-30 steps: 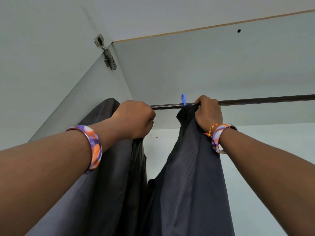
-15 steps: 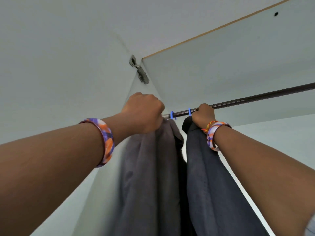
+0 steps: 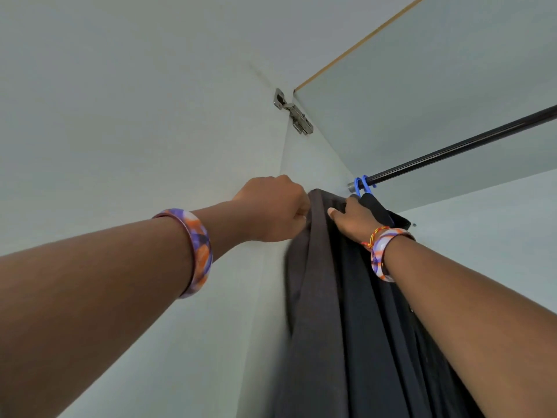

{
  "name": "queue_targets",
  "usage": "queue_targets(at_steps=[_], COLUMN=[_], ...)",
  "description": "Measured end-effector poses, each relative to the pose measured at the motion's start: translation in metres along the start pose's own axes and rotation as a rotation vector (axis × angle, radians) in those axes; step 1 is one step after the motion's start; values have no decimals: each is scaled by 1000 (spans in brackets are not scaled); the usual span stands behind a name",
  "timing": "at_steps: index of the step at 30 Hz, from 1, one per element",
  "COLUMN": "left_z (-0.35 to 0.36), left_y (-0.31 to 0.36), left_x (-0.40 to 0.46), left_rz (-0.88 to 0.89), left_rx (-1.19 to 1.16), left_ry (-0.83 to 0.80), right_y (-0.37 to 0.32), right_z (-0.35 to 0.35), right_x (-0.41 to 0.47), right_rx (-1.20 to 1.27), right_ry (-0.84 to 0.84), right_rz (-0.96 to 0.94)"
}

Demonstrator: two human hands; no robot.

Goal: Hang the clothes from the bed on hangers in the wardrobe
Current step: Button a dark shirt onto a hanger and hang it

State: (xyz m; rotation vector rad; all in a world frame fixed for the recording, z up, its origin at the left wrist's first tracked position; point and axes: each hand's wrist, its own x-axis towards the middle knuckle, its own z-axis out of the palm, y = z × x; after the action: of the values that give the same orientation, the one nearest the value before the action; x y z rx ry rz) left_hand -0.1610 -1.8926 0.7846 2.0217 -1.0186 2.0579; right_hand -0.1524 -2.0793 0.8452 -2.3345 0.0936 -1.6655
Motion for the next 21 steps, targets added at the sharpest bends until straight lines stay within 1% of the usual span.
queue_targets(at_steps=[3, 5, 8, 10, 13, 15, 17, 19, 21], left_z=[-4, -6, -12, -23, -50, -68, -81, -93, -114], left_y=[11, 17, 24, 29, 40, 41, 36, 29, 26], left_x=[-1, -3, -11, -27, -66, -99, -134, -173, -216], left_rz=[-6, -26, -56, -31, 44, 29, -35, -95, -158], left_rx=[-79, -133, -206, -238, -219, -141, -18, 84, 168], left_ry=[-31, -85, -211, -328, -471, -560, -651, -712, -762], right_y=[-4, -8, -16, -19, -20, -26, -39, -58, -83], right_z=[-3, -5, -10, -10, -1, 13, 31, 51, 66], right_x=[-27, -53, -104, -142, -198, -234, -267, -302, -341], right_rx=[-203, -260, -125, -15, 153, 297, 414, 502, 594], right_ry=[26, 84, 110, 119, 131, 55, -61, -180, -259], right_rz=[-93, -170, -284, -338, -419, -432, -425, -423, -440])
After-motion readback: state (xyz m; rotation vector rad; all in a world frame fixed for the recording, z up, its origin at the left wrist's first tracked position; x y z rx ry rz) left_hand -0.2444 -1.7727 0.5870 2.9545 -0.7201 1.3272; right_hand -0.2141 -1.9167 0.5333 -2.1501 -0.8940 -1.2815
